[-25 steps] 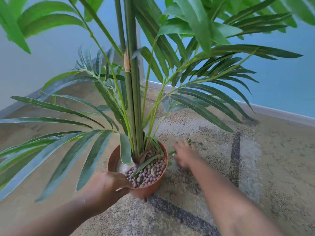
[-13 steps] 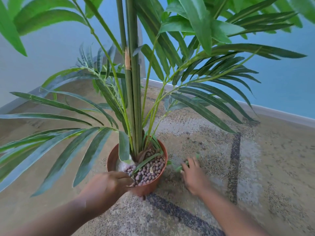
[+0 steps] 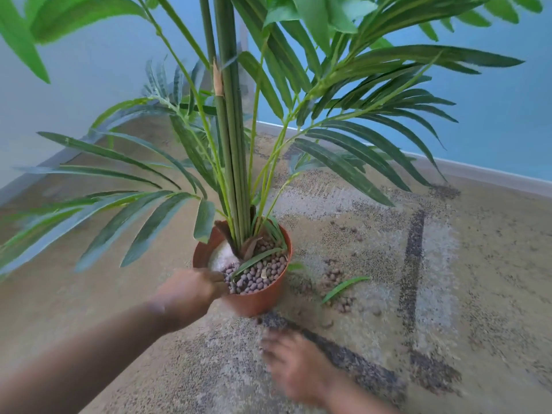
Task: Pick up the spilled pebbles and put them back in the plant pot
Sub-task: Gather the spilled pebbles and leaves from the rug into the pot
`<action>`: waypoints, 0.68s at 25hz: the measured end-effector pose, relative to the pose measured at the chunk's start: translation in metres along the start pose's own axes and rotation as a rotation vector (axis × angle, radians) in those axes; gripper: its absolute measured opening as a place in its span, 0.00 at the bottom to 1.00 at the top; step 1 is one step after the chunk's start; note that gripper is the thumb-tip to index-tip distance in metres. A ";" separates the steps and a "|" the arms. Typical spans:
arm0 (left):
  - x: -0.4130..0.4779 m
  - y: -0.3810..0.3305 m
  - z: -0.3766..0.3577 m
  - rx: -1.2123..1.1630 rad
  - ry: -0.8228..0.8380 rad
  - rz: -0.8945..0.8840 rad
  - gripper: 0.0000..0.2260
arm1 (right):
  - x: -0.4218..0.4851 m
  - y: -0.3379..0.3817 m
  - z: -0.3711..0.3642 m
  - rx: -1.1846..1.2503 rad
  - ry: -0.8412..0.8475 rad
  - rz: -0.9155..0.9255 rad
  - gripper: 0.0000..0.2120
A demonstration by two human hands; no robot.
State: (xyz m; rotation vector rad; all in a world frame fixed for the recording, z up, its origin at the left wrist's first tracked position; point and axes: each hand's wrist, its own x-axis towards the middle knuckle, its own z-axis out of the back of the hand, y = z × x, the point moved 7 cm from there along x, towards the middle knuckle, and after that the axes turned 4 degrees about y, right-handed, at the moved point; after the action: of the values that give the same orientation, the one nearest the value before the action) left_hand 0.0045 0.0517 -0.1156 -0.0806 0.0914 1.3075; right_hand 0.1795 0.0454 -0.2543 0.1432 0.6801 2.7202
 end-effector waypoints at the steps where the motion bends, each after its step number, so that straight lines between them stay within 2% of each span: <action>1: 0.000 0.007 0.005 0.014 -0.006 0.018 0.15 | 0.006 0.019 -0.015 0.037 0.079 0.037 0.18; 4: -0.002 0.034 0.019 0.061 -0.027 0.080 0.17 | 0.037 0.054 -0.052 -0.194 0.226 0.171 0.21; 8: 0.003 0.059 0.027 0.095 -0.032 0.113 0.15 | 0.067 0.036 -0.062 -0.347 0.365 0.091 0.26; 11: 0.006 0.055 0.034 0.116 -0.054 0.076 0.16 | 0.058 0.001 -0.043 -0.432 0.321 0.063 0.26; 15: 0.003 0.049 0.028 0.114 -0.036 0.031 0.19 | 0.030 -0.066 -0.015 -0.400 0.127 -0.142 0.24; 17: -0.001 0.042 0.018 0.123 -0.026 -0.004 0.20 | 0.016 -0.091 0.001 -0.402 0.130 -0.259 0.21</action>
State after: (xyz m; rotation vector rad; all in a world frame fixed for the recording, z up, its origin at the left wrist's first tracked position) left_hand -0.0360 0.0634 -0.0974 0.0407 0.1489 1.2957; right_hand 0.1917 0.1266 -0.2959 -0.2052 0.1577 2.5651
